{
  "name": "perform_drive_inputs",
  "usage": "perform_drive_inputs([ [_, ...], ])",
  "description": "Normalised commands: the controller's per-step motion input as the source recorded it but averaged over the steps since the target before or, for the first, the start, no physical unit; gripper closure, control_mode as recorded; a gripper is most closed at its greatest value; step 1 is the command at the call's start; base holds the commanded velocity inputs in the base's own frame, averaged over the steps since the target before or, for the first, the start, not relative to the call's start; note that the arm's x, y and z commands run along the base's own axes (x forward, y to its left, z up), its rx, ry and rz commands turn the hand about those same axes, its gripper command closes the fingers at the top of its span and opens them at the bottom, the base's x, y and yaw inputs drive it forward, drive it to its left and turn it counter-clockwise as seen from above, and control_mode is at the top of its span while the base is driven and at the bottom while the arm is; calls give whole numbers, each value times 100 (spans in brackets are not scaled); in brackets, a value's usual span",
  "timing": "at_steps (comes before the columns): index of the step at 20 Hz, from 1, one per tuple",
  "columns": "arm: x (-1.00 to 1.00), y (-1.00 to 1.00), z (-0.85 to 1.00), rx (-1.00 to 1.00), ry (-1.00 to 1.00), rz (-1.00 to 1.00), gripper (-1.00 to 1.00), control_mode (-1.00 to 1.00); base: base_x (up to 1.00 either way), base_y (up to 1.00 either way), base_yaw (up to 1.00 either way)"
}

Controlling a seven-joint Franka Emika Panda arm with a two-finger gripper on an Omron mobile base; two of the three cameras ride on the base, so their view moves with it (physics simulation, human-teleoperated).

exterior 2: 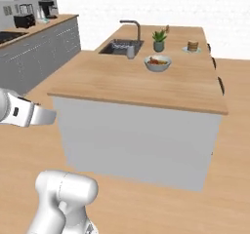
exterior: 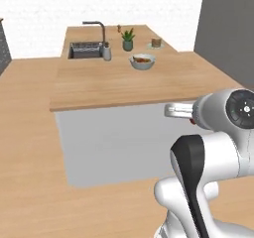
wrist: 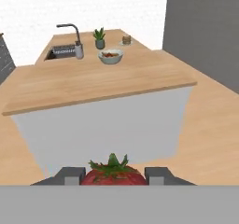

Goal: Take the strawberry from the fridge and place it on top of the pancake, located on the dining counter.

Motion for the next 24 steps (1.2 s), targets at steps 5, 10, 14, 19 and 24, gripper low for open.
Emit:
perform_drive_inputs([
  [5,0,0,0,0,0,0,100,100,92,-98,0],
  [10,0,0,0,0,0,0,100,100,100,-78,6],
  [14,0,0,0,0,0,0,100,100,100,-79,10],
  [19,0,0,0,0,0,0,100,100,90,-95,13],
  [24,0,0,0,0,0,0,100,100,54,-100,9],
])
